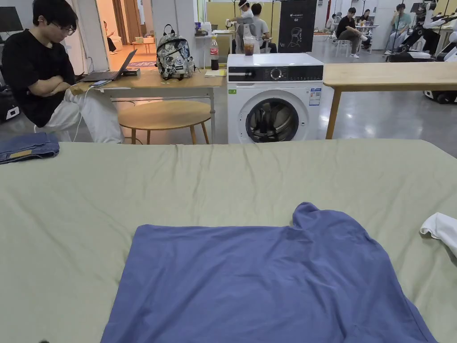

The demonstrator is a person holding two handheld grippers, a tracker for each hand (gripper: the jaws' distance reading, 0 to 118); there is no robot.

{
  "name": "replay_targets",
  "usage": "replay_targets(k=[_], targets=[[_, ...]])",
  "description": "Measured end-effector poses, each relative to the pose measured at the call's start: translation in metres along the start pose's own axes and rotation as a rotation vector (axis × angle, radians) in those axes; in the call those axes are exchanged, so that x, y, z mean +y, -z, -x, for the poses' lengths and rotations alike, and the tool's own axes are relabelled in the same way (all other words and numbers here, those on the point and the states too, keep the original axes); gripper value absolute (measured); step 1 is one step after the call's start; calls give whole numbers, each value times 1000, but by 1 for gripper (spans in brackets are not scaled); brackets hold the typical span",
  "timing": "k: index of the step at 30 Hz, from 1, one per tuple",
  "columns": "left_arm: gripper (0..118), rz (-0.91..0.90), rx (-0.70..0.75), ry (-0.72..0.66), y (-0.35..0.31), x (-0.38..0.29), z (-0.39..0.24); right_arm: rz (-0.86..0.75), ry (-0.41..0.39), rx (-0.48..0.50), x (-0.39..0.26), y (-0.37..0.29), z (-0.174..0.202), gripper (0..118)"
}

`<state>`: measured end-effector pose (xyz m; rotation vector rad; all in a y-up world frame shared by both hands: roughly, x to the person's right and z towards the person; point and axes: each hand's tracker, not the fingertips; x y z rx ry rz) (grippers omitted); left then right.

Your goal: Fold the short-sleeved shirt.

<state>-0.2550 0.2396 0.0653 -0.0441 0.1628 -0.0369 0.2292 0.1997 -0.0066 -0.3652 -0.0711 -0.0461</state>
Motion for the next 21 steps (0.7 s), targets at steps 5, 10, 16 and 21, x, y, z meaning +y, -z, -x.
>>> replay_targets(k=[5,10,16,21], targets=[[70,-90,-5,-15,0,9,-14,-171,-22,62,21,-7,30,62],[26,94,-205,-149,20,12,-14,-135,-14,126,33,6,45,18],[0,147,-195,-84,33,8,-21,-87,-37,154,29,13,53,0],[0,240,-140,-134,43,1,-2,-77,-71,164,26,8,54,0]])
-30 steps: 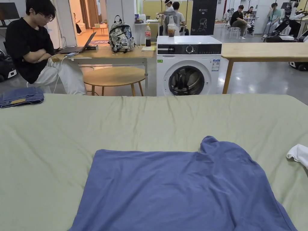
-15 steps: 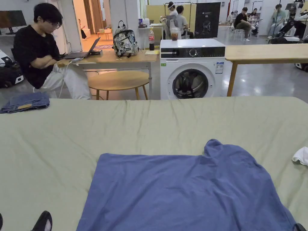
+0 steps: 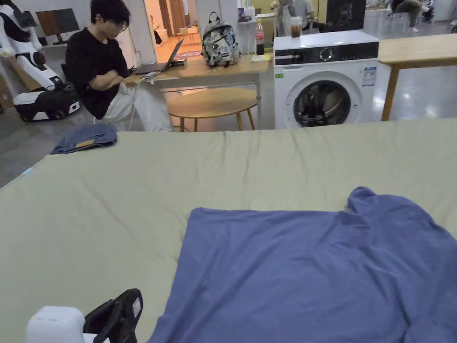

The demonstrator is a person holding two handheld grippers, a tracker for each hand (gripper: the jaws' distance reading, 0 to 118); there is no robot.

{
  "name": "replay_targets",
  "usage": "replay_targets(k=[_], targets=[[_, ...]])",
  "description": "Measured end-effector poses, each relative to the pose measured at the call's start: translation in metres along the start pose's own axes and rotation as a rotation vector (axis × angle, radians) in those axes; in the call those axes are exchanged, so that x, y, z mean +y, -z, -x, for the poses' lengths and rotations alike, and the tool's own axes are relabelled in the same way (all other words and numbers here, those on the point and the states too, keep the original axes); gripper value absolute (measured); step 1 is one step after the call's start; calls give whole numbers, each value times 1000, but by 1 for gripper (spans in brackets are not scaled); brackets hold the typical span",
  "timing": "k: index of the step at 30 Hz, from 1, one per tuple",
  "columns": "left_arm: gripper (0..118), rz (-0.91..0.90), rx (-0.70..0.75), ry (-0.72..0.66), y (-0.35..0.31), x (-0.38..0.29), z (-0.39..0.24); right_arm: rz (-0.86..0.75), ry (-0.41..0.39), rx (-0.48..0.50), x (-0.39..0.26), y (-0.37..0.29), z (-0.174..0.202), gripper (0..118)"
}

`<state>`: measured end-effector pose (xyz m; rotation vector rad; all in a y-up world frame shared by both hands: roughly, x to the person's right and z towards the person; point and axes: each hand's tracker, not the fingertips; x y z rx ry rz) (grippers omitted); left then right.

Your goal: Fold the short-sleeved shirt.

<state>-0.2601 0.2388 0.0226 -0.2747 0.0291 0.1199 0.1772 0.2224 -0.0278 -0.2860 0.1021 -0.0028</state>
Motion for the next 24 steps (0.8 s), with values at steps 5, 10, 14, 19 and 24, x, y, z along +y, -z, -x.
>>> replay_targets(k=[5,10,14,19,24], targets=[[61,167,14,-81,9,-27,39,47,36,26,-12,0,-8,0],[61,317,8,-72,39,-81,55,123,113,32,-26,8,-20,0],[61,431,12,-86,66,-111,59,141,127,24,-32,8,-31,0],[27,504,0,-5,81,-123,50,180,125,-27,-42,4,-44,0],[1,572,18,13,93,-124,36,229,68,-129,-54,-2,-56,42]])
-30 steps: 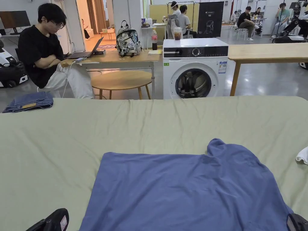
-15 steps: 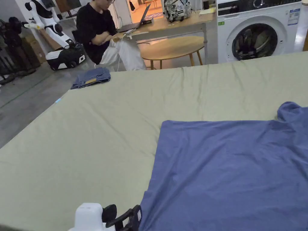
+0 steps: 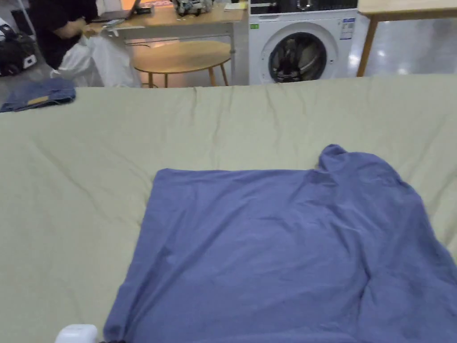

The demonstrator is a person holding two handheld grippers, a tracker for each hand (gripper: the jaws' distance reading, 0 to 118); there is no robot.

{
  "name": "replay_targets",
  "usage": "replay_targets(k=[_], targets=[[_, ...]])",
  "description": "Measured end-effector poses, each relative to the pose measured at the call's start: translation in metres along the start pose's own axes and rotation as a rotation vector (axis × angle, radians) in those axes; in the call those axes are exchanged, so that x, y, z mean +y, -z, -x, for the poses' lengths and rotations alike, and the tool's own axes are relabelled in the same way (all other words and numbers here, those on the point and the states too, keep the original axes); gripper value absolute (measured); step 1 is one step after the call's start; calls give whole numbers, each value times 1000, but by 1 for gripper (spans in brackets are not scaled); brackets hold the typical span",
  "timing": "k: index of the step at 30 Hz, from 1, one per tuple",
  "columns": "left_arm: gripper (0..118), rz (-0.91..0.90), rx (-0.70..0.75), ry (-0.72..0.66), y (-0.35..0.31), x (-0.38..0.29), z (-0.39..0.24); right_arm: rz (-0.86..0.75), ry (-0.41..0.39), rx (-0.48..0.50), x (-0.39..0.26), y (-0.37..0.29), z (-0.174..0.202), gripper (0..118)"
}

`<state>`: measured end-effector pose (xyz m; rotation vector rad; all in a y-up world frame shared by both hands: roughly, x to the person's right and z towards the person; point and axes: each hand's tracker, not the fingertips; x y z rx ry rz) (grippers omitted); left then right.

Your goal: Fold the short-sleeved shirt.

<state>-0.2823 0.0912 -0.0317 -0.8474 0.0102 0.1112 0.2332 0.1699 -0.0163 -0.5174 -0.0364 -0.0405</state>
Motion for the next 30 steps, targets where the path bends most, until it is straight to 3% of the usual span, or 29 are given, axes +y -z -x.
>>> replay_targets(k=[1,2,4,6,7,9,10,13,15,17,19,21,26,30], targets=[[1,8,1,-3,0,2,-1,26,-11,-27,-3,1,-4,68],[2,14,2,-2,0,3,-1,43,-4,-42,-7,4,-9,77],[1,17,14,11,1,1,-3,56,28,-58,-14,8,-18,77],[1,7,32,30,0,-1,-7,135,110,-75,-23,25,-31,77],[1,7,35,33,0,0,-8,177,148,-69,-26,35,-36,74],[1,14,40,35,-3,4,-10,256,218,-40,-35,55,-45,48],[1,16,36,31,-3,4,-9,274,216,-41,-39,60,-44,38],[1,10,20,11,-6,4,-7,284,175,-34,-51,68,-33,28],[1,7,20,11,-6,4,-9,264,93,-61,-49,64,-24,3],[1,10,21,16,-7,6,-10,271,95,-38,-44,64,-20,3],[1,0,7,5,-12,8,-7,289,32,-59,-37,65,-15,3],[1,-25,-37,-38,-22,15,-1,239,19,-44,-22,59,-12,3],[1,-137,-119,-129,-34,73,8,124,57,23,47,87,-21,3],[1,-216,-133,-65,6,145,21,132,102,65,96,165,-25,3]])
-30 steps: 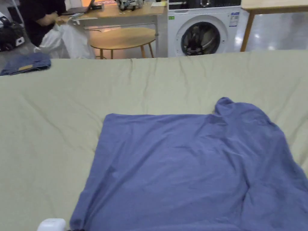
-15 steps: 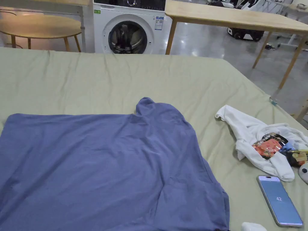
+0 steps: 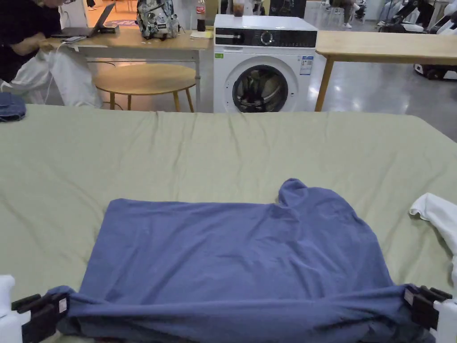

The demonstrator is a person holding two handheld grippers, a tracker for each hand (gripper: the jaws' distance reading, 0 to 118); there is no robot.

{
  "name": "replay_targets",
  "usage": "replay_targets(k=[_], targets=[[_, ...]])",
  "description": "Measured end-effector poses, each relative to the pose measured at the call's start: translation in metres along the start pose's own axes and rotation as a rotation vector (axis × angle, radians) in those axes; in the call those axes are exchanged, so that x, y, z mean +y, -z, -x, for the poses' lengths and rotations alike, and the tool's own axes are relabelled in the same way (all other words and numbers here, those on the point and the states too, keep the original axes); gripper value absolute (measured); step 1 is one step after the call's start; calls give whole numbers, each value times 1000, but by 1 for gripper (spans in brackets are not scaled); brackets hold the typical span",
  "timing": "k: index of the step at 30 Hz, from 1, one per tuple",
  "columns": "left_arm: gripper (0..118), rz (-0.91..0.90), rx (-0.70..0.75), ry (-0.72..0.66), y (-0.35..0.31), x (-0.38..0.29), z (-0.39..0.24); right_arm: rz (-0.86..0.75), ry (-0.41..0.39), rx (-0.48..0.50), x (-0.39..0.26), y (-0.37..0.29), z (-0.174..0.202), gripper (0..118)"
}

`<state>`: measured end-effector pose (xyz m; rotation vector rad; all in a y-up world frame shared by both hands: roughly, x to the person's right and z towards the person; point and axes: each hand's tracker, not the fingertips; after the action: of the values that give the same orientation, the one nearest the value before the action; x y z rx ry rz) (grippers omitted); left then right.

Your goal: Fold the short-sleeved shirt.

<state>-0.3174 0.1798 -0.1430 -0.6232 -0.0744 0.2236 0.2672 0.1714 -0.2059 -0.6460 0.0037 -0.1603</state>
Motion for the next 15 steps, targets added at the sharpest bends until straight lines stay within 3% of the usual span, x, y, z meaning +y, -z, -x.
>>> replay_targets(k=[7,8,9,10,11,12,15], targets=[[1,85,-26,-75,106,53,19,75,-14,-62,41,124,6,3],[1,92,-39,-76,112,57,20,80,-3,-68,41,131,5,8],[3,88,-40,-67,116,60,19,86,1,-65,39,144,-1,20],[14,73,-30,-42,118,61,18,86,-2,-71,36,147,-2,43],[49,72,-21,-14,118,64,17,78,-4,-102,34,147,-3,66],[63,56,20,16,115,68,15,72,-7,-105,33,146,-6,68],[62,-46,79,81,81,66,4,57,8,-85,32,116,-12,68]])
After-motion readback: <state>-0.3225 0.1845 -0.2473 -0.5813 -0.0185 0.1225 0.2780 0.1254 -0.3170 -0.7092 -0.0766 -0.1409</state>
